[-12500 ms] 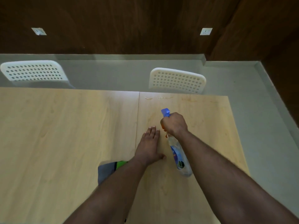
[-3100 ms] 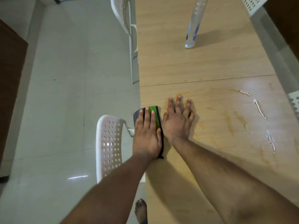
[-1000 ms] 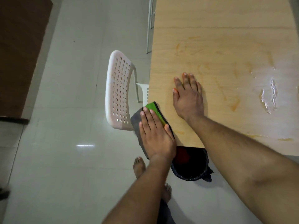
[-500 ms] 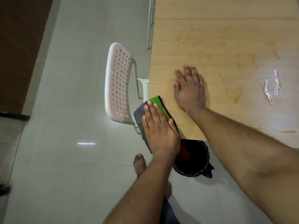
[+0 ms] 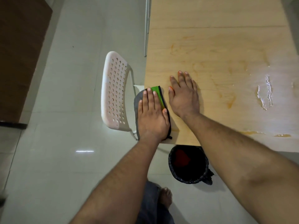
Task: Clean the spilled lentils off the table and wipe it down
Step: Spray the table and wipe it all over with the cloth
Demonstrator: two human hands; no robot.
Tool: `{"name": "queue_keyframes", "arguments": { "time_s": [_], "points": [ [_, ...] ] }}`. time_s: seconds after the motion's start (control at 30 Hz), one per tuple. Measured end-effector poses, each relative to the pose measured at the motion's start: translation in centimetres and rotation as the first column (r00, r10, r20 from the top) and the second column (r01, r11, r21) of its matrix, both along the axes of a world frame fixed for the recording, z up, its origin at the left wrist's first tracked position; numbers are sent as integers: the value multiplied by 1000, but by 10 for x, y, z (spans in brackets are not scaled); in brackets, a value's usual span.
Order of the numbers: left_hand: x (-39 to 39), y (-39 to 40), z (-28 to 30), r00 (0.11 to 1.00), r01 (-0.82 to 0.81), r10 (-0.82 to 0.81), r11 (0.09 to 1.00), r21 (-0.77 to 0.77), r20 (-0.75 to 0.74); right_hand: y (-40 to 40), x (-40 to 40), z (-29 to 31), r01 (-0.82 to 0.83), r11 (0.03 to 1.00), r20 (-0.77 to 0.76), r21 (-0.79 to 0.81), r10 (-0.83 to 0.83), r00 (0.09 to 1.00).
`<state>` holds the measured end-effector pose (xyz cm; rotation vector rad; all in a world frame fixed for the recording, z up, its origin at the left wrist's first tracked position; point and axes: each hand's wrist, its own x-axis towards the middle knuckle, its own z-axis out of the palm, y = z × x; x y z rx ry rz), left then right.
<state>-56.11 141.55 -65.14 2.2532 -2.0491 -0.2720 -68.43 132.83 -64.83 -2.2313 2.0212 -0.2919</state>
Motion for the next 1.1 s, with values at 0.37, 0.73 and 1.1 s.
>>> {"name": "queue_keyframes", "arguments": {
  "time_s": [0.37,0.73,1.1],
  "points": [
    [12,23,5,979,203,-203,979,9,29,-5,0,3,-4,1000,19,21,4,1000],
    [16,-129,2,988,154,-154,988,-23,-3,-52,-34,9,-13,1000,111,-26,16,994],
    [16,-297,6,994,98,-98,995,0,48,-142,-75,12,66,997,-115,42,-61,992]
  ]
}}
